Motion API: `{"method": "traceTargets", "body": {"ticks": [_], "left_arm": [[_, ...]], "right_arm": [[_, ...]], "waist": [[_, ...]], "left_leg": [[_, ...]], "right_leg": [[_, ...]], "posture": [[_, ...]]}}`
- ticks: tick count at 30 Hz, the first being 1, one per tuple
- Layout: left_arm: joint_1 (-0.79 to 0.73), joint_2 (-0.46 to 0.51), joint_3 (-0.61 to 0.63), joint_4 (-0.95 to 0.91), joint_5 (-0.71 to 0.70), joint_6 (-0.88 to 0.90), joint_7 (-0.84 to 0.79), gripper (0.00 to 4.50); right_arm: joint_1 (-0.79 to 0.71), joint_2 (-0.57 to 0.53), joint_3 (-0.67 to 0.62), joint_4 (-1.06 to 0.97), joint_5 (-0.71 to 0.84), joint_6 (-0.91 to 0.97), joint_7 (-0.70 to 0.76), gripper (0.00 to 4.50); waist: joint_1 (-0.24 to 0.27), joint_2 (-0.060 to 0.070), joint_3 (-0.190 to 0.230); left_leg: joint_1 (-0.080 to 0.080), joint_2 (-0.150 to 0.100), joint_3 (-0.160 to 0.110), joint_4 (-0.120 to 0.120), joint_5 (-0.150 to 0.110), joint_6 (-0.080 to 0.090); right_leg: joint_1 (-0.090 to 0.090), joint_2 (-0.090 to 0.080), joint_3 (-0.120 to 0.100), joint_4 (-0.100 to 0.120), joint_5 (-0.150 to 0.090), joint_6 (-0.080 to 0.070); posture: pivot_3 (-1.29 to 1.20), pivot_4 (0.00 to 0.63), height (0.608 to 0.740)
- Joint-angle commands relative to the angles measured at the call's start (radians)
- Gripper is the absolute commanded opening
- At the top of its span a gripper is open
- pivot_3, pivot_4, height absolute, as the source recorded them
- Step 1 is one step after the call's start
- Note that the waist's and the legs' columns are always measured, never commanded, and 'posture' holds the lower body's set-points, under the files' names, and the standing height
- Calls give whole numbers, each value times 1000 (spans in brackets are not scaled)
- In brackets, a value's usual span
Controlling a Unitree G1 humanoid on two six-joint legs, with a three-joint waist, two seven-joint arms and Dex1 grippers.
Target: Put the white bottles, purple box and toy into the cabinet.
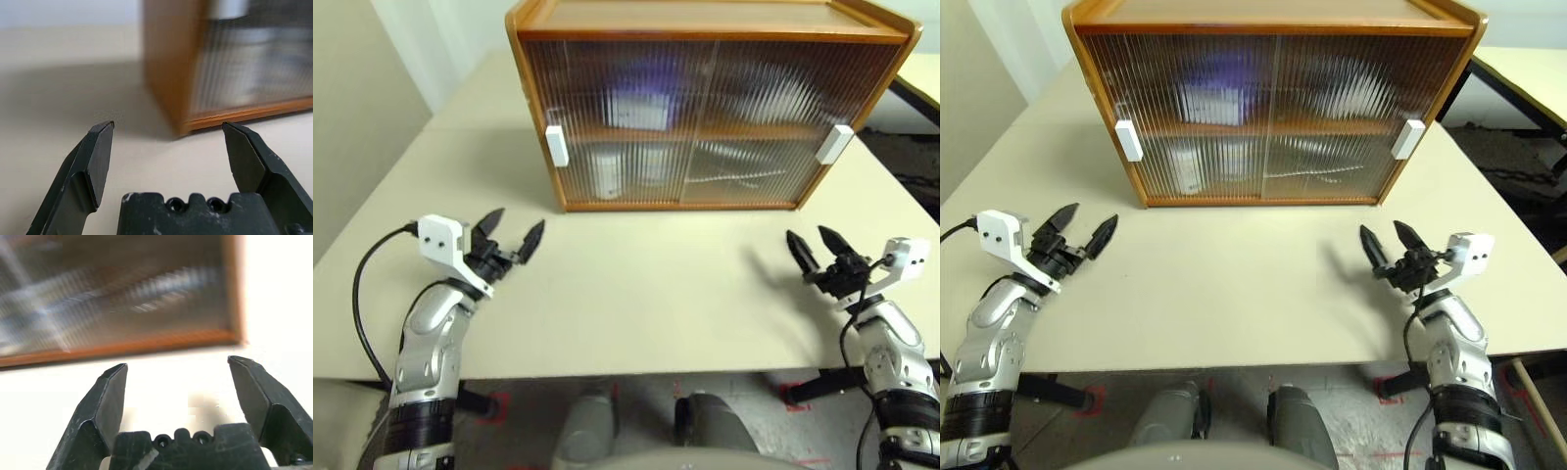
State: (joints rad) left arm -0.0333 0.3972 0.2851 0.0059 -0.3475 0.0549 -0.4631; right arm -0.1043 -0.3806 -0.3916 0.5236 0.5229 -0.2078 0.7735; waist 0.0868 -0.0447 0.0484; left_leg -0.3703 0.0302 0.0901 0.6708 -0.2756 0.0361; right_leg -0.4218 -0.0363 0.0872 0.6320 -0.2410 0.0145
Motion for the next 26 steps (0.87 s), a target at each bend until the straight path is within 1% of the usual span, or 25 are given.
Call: {"method": "traceTargets", "body": {"ticks": [1,3,7,12,19,26], "left_arm": [[4,-27,5,-7,22,36,76,4500],[3,-36,1,-1,38,39,106,4500],[-12,-52,-12,10,65,45,147,4500],[-24,-65,-28,-3,77,68,176,4500],[-22,-68,-34,-8,81,66,173,4500],[-19,-68,-30,-9,76,65,173,4500]], "right_arm": [[-61,-49,-74,155,52,-40,103,4459],[-101,-81,-96,241,64,-41,164,4459],[-199,-155,-133,443,53,-69,236,4459],[-296,-236,-144,604,17,-99,274,4459],[-360,-263,-146,681,-11,-126,264,4459],[-388,-241,-158,702,-19,-134,219,4459]], "waist": [[2,0,0],[5,0,0],[15,-2,-2],[29,-4,-2],[44,-5,-3],[50,-6,-4]], "left_leg": [[0,0,1,-1,0,0],[0,-1,2,-3,0,0],[0,-1,2,-5,0,1],[-1,-1,2,-5,1,1],[-1,-1,2,-5,0,0],[-1,-1,3,-5,0,0]], "right_leg": [[0,0,0,0,0,0],[0,2,1,-2,1,-2],[0,3,1,-5,3,-4],[0,2,1,-7,4,-4],[0,3,1,-7,5,-4],[0,2,2,-7,6,-3]], "posture": [[274,24,740],[268,23,740],[272,18,740],[267,22,740],[290,17,740],[302,4,740]]}}
